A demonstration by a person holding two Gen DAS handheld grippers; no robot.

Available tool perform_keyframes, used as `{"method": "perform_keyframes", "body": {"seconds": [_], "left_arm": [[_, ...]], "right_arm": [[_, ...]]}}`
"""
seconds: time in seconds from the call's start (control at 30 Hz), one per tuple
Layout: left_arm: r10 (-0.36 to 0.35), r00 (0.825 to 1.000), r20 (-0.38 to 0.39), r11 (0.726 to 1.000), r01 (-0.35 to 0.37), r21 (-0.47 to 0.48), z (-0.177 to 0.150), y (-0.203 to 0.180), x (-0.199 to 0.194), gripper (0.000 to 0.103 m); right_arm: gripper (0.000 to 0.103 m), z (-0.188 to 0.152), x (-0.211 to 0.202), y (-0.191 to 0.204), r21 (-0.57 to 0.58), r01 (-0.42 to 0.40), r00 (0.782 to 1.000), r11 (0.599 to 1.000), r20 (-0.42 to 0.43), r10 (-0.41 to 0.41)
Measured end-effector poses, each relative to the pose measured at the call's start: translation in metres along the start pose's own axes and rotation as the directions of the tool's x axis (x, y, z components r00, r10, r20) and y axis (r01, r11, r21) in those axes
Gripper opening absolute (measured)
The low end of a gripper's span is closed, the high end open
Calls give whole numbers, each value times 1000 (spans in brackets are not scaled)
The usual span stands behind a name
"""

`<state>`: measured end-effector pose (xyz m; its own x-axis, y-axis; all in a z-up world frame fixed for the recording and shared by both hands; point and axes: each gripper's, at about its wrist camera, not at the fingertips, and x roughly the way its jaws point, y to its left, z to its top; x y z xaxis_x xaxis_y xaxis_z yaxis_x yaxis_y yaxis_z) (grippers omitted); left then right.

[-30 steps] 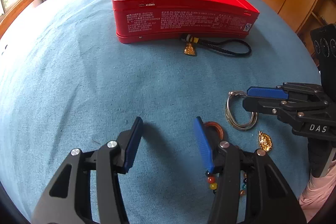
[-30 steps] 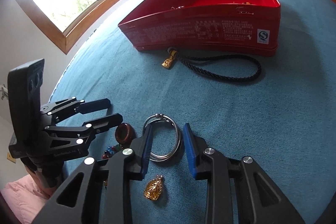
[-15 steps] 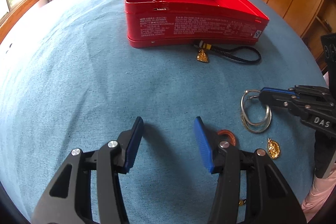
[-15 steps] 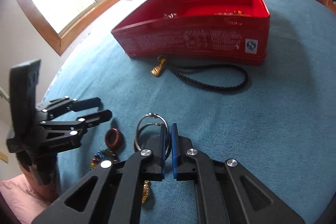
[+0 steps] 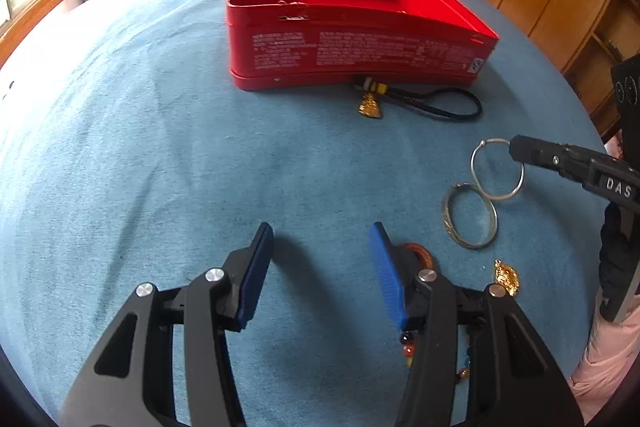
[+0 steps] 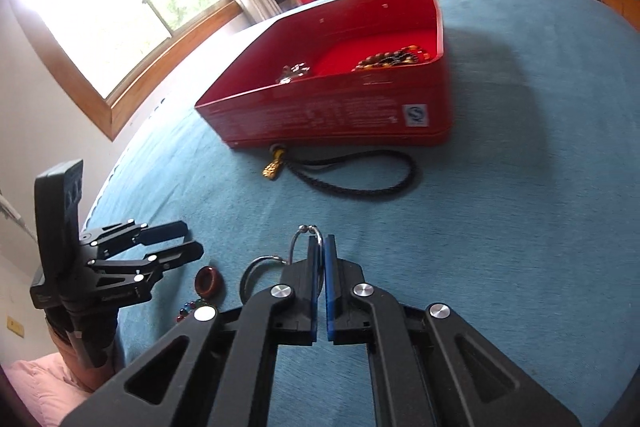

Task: Organize jewelry
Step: 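Grasp the small red ring with the left tool while the right tool holds the key ring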

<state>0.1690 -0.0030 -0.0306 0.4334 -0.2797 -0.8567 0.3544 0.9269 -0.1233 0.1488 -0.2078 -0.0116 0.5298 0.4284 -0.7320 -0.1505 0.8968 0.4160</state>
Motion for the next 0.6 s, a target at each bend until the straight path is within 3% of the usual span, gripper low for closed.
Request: {"method": "perform_keyframes", "body": {"seconds": [0.17,0.27,0.4,0.6], "left_arm": [[23,1000,-4,999,-23,29,-1,-5,4,49],[-12,1000,-17,1000,13,27,-1,-8,4,48],[3,1000,-28,999,-2,49,-3,-14,6,48],[-121,991,-58,993,120,-22,2,-1,2,49]], "right_arm": [[2,-2,-1,-11,29,12,1000,1000,-1,-12],[2,-2,2,-13,34,7,1000,999,-7,-7],[2,-1,4,-10,27,-4,1000,1000,-6,4],[2,-2,8,-12,33,-6,1000,999,-14,6]]}}
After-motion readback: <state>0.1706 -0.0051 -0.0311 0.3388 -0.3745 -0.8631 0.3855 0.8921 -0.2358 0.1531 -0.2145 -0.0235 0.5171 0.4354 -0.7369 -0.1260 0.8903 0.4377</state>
